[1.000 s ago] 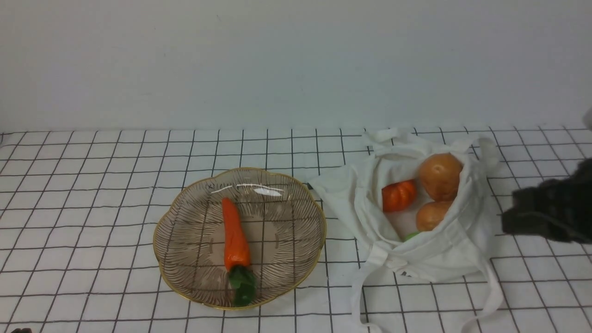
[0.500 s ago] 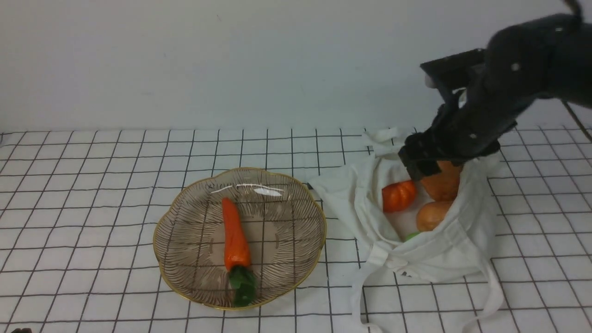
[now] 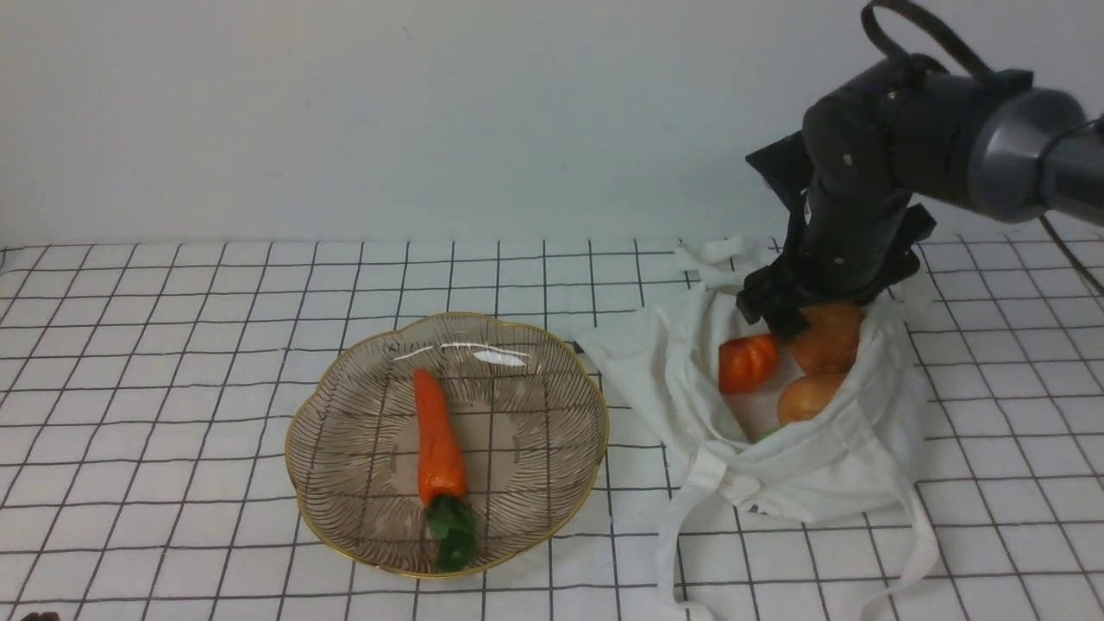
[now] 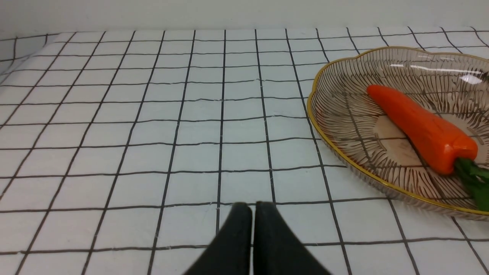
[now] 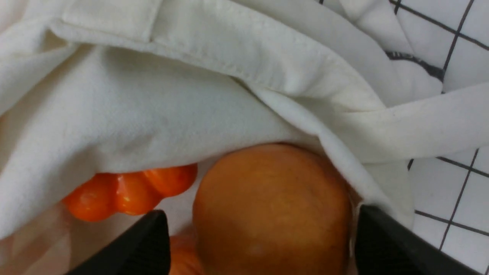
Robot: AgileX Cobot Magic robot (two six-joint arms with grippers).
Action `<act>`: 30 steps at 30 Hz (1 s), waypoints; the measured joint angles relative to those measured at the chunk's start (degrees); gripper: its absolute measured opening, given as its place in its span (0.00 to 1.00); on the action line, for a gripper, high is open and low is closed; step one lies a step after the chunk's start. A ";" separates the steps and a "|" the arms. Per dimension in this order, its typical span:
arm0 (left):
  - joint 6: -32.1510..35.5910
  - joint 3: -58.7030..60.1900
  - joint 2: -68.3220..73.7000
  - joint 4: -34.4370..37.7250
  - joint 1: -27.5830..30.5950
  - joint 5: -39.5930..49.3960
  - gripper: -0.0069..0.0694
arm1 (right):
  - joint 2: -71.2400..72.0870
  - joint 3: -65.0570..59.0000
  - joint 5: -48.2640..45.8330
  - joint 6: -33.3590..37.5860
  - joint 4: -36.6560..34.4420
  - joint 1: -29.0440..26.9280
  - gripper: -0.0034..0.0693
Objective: Take vegetables from bag on white checkered tablecloth place on plate.
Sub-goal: 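Reach into the bag and grasp the item inside with the right gripper, then take the potato out of the bag and place it in the dish with the right gripper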
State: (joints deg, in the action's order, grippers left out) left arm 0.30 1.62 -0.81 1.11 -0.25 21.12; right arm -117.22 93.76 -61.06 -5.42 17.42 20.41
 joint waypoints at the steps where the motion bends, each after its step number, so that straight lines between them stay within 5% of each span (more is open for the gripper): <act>1: 0.00 0.00 0.00 0.00 0.00 0.00 0.08 | -0.28 0.00 -0.06 -0.09 0.30 0.00 0.86; 9: 0.00 0.00 0.00 0.00 0.00 0.00 0.08 | -1.32 0.69 -1.94 -0.13 0.44 0.00 0.68; 23: 0.00 0.00 0.00 0.00 0.00 0.00 0.08 | 10.00 5.23 -7.40 1.17 -6.07 0.00 0.68; 30: 0.00 0.00 0.00 0.00 0.00 0.00 0.08 | 16.06 5.19 -10.01 3.53 -23.91 0.42 0.68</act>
State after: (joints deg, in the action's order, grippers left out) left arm 0.30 1.62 -0.81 1.11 -0.25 21.12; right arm -101.16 98.94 -71.07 -1.89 -6.49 20.83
